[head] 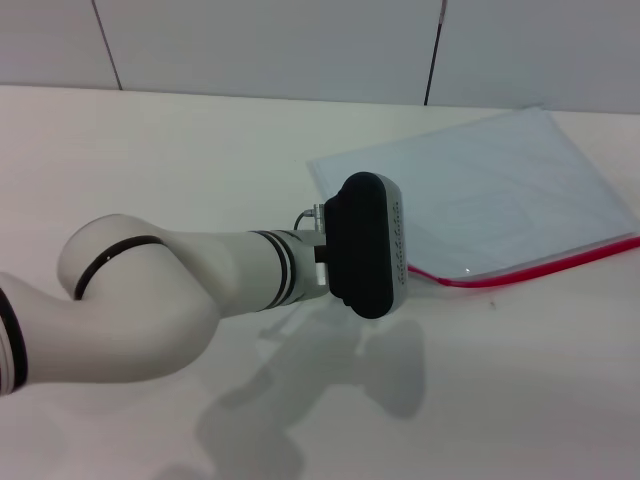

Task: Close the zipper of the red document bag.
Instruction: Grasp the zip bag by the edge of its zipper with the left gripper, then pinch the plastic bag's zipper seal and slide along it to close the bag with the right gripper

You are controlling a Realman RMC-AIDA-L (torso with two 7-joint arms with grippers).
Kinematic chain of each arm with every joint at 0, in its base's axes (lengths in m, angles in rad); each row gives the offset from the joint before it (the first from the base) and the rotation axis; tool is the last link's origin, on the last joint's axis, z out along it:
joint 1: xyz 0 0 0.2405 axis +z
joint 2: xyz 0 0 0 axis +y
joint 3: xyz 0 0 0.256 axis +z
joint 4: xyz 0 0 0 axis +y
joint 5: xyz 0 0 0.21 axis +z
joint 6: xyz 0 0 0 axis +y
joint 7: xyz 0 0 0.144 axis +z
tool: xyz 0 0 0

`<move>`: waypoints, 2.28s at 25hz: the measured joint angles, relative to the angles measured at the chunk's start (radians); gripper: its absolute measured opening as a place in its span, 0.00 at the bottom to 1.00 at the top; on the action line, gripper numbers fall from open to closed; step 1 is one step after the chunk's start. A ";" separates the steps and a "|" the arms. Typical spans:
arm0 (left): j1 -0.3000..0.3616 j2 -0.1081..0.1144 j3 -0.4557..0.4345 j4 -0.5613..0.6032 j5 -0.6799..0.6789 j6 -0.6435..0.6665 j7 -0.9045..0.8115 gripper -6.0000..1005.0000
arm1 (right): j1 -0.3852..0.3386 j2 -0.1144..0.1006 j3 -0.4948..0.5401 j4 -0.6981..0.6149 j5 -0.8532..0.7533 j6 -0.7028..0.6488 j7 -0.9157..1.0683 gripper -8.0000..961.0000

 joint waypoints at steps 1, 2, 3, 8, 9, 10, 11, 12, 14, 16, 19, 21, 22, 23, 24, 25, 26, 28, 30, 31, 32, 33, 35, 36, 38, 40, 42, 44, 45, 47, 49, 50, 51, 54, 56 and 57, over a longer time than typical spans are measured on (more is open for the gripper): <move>-0.003 0.000 0.000 -0.006 -0.003 -0.002 -0.002 0.48 | 0.000 0.000 0.000 0.000 0.000 0.000 0.000 0.76; -0.005 0.000 0.000 -0.011 -0.006 -0.003 -0.004 0.45 | 0.000 0.000 0.000 0.001 0.000 0.000 0.000 0.76; -0.005 0.000 0.000 -0.012 -0.010 -0.003 -0.004 0.43 | 0.000 0.000 0.000 0.001 0.000 0.000 0.000 0.76; -0.007 -0.001 -0.006 -0.014 -0.014 -0.005 -0.005 0.28 | 0.000 0.000 0.000 0.001 0.000 0.001 0.001 0.75; -0.007 -0.001 -0.007 -0.014 -0.015 -0.006 -0.005 0.25 | 0.000 0.000 0.000 0.001 0.000 0.001 0.001 0.75; -0.006 -0.001 -0.007 -0.014 -0.015 -0.006 -0.005 0.21 | 0.000 0.000 0.000 0.001 -0.001 0.001 0.001 0.75; -0.004 -0.001 -0.007 -0.014 -0.015 -0.011 -0.005 0.17 | -0.001 0.000 -0.001 0.001 -0.003 0.001 0.001 0.74; -0.003 -0.001 -0.008 -0.014 -0.014 -0.015 -0.005 0.13 | -0.001 0.000 -0.003 0.001 -0.005 0.001 0.001 0.74; 0.011 -0.001 -0.006 -0.015 -0.008 -0.055 -0.004 0.11 | 0.000 -0.002 -0.020 -0.002 -0.018 0.002 -0.001 0.74; 0.031 -0.001 -0.003 -0.015 -0.001 -0.104 0.001 0.10 | 0.008 -0.005 -0.058 -0.016 -0.059 0.013 -0.012 0.73; 0.079 -0.001 -0.002 -0.009 0.017 -0.209 0.011 0.07 | 0.038 -0.007 -0.115 -0.053 -0.151 0.038 -0.070 0.72; 0.101 0.000 -0.002 -0.007 0.027 -0.258 0.017 0.07 | 0.061 -0.008 -0.144 -0.074 -0.222 0.050 -0.133 0.72; 0.111 0.000 -0.002 -0.007 0.030 -0.280 0.023 0.06 | 0.075 -0.008 -0.158 -0.085 -0.261 0.055 -0.158 0.71; 0.121 -0.001 -0.002 -0.006 0.032 -0.303 0.030 0.06 | 0.085 -0.008 -0.167 -0.094 -0.283 0.057 -0.166 0.71; 0.130 0.000 -0.001 -0.006 0.035 -0.323 0.041 0.06 | 0.098 -0.008 -0.181 -0.107 -0.314 0.061 -0.168 0.71; 0.138 0.000 -0.001 -0.006 0.036 -0.336 0.055 0.06 | 0.112 -0.008 -0.195 -0.119 -0.342 0.065 -0.168 0.70; 0.143 0.000 -0.001 -0.006 0.037 -0.343 0.067 0.06 | 0.123 -0.008 -0.210 -0.128 -0.367 0.068 -0.168 0.70; 0.152 0.000 -0.002 -0.006 0.037 -0.351 0.086 0.06 | 0.142 -0.007 -0.241 -0.145 -0.404 0.069 -0.168 0.70; 0.158 0.000 -0.004 -0.002 0.037 -0.354 0.095 0.06 | 0.164 -0.006 -0.290 -0.172 -0.436 0.069 -0.168 0.69; 0.160 0.000 -0.004 0.001 0.037 -0.354 0.096 0.06 | 0.174 -0.005 -0.315 -0.182 -0.447 0.069 -0.169 0.69; 0.161 0.001 -0.004 0.006 0.037 -0.352 0.097 0.06 | 0.185 -0.005 -0.347 -0.194 -0.457 0.068 -0.169 0.68; 0.162 0.002 -0.005 0.011 0.037 -0.350 0.097 0.06 | 0.194 -0.005 -0.375 -0.202 -0.463 0.066 -0.170 0.68; 0.164 0.002 -0.006 0.016 0.037 -0.347 0.098 0.06 | 0.208 -0.004 -0.435 -0.217 -0.468 0.060 -0.170 0.68; 0.165 0.003 -0.007 0.017 0.037 -0.347 0.098 0.06 | 0.213 -0.003 -0.470 -0.225 -0.468 0.058 -0.170 0.67; 0.165 0.003 -0.008 0.019 0.037 -0.341 0.099 0.06 | 0.219 -0.003 -0.534 -0.236 -0.468 0.059 -0.170 0.67; 0.165 0.004 -0.010 0.024 0.036 -0.330 0.099 0.06 | 0.225 -0.003 -0.578 -0.239 -0.466 0.057 -0.170 0.66; 0.165 0.004 -0.013 0.035 0.032 -0.315 0.099 0.06 | 0.234 -0.001 -0.598 -0.241 -0.465 0.046 -0.171 0.66; 0.166 0.005 -0.019 0.051 0.030 -0.296 0.099 0.06 | 0.244 0.000 -0.607 -0.241 -0.467 0.035 -0.171 0.65; 0.165 0.005 -0.021 0.057 0.030 -0.290 0.099 0.06 | 0.248 0.000 -0.611 -0.241 -0.467 0.031 -0.171 0.65; 0.167 0.005 -0.023 0.068 0.030 -0.281 0.099 0.06 | 0.256 0.000 -0.616 -0.241 -0.467 0.023 -0.171 0.64; 0.169 0.006 -0.023 0.077 0.031 -0.278 0.099 0.06 | 0.265 0.000 -0.626 -0.241 -0.467 0.010 -0.171 0.64; 0.170 0.007 -0.023 0.080 0.031 -0.275 0.099 0.06 | 0.267 0.000 -0.632 -0.241 -0.467 0.006 -0.171 0.63; 0.170 0.007 -0.023 0.083 0.031 -0.268 0.099 0.06 | 0.269 0.000 -0.639 -0.241 -0.467 0.003 -0.171 0.63; 0.171 0.007 -0.022 0.089 0.030 -0.257 0.099 0.07 | 0.269 0.000 -0.650 -0.242 -0.463 0.001 -0.172 0.62; 0.171 0.008 -0.022 0.092 0.029 -0.256 0.100 0.07 | 0.269 0.000 -0.651 -0.242 -0.461 0.001 -0.172 0.62; 0.171 0.009 -0.022 0.093 0.029 -0.256 0.100 0.07 | 0.270 0.000 -0.651 -0.242 -0.461 0.001 -0.172 0.60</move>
